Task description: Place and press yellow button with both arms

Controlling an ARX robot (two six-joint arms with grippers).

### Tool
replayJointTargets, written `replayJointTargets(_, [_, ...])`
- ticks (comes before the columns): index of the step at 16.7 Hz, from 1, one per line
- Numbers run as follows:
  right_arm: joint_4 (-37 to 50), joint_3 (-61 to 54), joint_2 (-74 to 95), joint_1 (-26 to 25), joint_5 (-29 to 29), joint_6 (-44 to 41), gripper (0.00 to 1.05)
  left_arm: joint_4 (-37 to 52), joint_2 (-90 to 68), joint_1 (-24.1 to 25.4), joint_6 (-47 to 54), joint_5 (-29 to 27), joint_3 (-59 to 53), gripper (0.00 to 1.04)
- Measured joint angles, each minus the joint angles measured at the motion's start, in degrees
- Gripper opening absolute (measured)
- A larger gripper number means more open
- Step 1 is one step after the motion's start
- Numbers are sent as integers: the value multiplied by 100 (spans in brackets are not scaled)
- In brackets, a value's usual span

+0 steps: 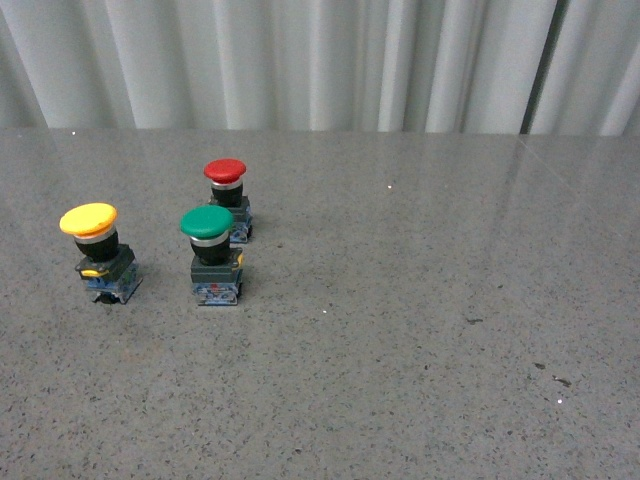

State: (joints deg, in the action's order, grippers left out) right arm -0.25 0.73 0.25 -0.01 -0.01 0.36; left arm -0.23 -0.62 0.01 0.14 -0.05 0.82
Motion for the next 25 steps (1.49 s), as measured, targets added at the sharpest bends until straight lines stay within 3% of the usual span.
replayJointTargets(17, [0, 0, 0, 0, 0, 0, 98, 0, 0, 0, 2, 0, 0, 98])
replayJointTargets(18, [0, 0, 0, 0, 0, 0, 98, -177, -31, -20, 31, -61, 31, 98])
replayJointTargets(19, [0, 0, 0, 0, 0, -2, 98, -1001, -560, 48, 177, -254, 385, 98])
replayJointTargets(22, [-4, 0, 0, 0, 0, 0, 98, 37, -2057, 619, 345, 181, 1080, 98])
replayJointTargets(25, [0, 0, 0, 0, 0, 0, 98, 1327, -3753, 409, 643, 476, 1993, 98])
